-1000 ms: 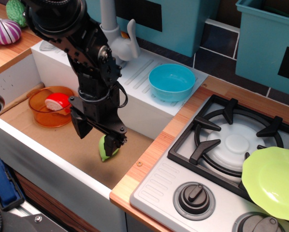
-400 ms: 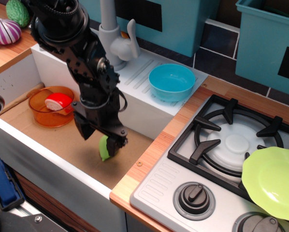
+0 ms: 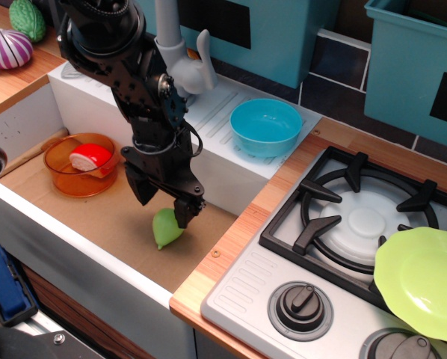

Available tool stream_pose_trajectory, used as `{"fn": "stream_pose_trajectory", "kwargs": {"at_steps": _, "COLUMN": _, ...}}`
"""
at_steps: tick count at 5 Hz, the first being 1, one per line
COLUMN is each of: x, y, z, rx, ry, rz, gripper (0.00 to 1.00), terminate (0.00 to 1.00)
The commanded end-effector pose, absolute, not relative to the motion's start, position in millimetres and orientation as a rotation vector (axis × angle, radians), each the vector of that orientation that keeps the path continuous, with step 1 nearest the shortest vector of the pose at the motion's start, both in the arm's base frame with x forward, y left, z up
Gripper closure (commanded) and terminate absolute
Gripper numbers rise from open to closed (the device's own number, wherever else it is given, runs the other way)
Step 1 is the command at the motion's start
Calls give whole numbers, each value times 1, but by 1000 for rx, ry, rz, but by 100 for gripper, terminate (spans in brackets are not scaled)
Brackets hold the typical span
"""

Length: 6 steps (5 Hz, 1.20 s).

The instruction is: Put pear in bowl

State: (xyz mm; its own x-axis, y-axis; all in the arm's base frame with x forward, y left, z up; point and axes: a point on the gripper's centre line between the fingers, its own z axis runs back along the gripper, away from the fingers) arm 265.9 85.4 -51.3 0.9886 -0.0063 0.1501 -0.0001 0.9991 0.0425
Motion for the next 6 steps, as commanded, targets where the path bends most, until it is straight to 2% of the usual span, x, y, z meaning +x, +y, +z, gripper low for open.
{"fn": "stream_pose_trajectory", "kwargs": {"at_steps": 1, "x": 268, "y": 80, "z": -53, "rx": 43, "ry": -199, "rz": 16, "gripper": 0, "terminate": 0}}
{"fn": "stream_pose_trajectory", "kwargs": {"at_steps": 3, "x": 263, "y": 81, "z": -61, "rx": 29, "ry": -213, "rz": 13, "gripper": 0, "terminate": 0}}
{"fn": "stream_pose_trajectory", "kwargs": {"at_steps": 4, "x": 260, "y": 80, "z": -69, "rx": 38, "ry": -223, "rz": 17, "gripper": 100, "terminate": 0}}
{"fn": "stream_pose_trajectory", "kwargs": {"at_steps": 5, "x": 256, "y": 77, "z": -68, "rx": 22, "ry": -215, "rz": 25, "gripper": 100, "terminate": 0}}
{"fn": "stream_pose_trajectory", "kwargs": {"at_steps": 6, "x": 256, "y": 78, "z": -42, "rx": 58, "ry": -185, "rz": -4, "gripper": 100, "terminate": 0}}
